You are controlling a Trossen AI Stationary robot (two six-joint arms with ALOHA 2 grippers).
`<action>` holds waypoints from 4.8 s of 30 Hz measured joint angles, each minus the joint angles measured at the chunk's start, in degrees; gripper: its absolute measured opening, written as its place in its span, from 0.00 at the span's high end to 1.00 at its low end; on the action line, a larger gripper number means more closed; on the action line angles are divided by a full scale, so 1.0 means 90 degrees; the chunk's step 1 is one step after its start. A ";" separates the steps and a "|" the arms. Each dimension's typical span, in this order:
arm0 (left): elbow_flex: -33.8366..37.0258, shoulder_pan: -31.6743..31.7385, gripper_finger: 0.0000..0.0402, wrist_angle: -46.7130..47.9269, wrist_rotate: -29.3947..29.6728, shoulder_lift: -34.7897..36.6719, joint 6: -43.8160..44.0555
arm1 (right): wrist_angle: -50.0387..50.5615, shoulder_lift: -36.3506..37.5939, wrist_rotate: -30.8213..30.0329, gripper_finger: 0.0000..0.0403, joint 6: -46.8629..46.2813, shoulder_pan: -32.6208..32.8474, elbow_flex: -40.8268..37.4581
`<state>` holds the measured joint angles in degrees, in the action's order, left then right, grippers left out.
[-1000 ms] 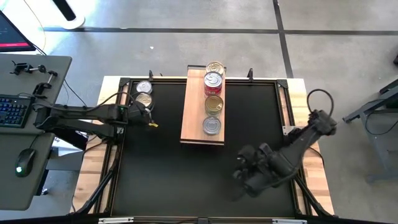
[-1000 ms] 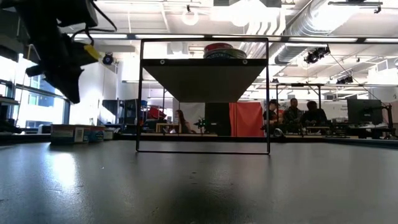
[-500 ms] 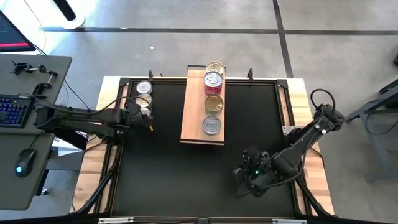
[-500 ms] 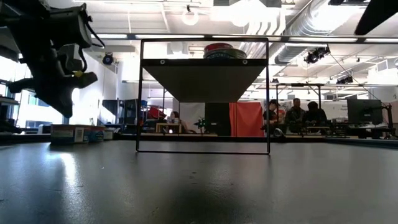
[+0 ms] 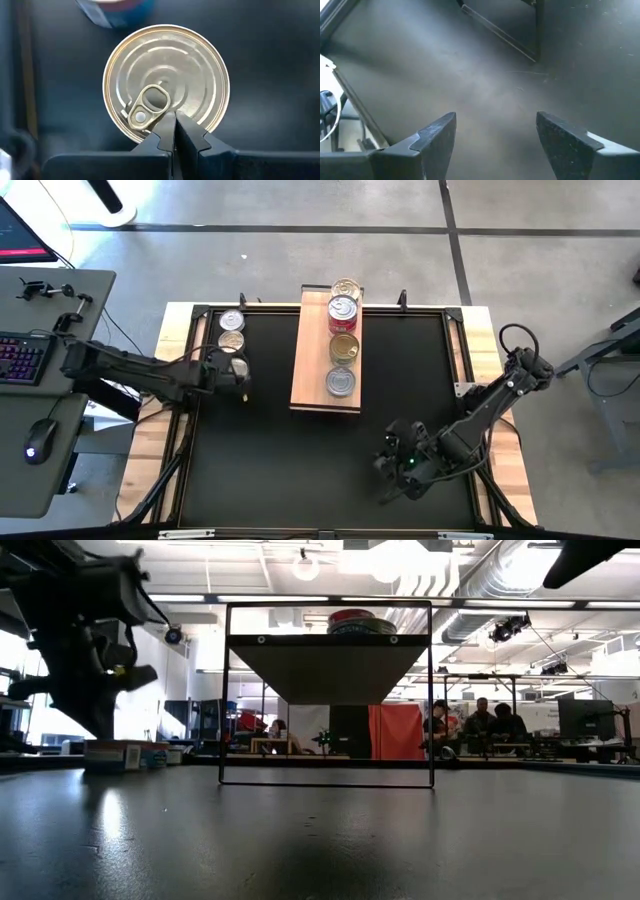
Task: Stack canned seafood by type on shelf
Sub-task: Stack the blue-pink tuna can on top of the blue-pink tuna can on the shelf
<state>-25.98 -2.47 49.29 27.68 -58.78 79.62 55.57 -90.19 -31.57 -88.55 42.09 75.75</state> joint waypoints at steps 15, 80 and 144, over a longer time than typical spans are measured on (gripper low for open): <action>0.0019 -0.3968 1.00 -0.3018 -0.0883 -0.0904 0.2631 | -0.0234 0.0000 -0.0668 0.34 -0.0328 0.0337 0.0002; -0.6237 -0.3047 1.00 -0.4851 -0.0016 -0.6804 -0.6919 | -0.4639 -0.1133 0.1581 1.00 0.1164 -0.0095 -0.2455; -0.6221 -0.4067 1.00 0.0326 -0.0615 -0.4232 -0.6189 | -0.2573 -0.2905 0.4626 0.25 0.2932 -0.1323 0.3507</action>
<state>-81.97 -39.07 52.22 22.15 -96.87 23.92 32.41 -116.34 10.06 -62.16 30.18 107.30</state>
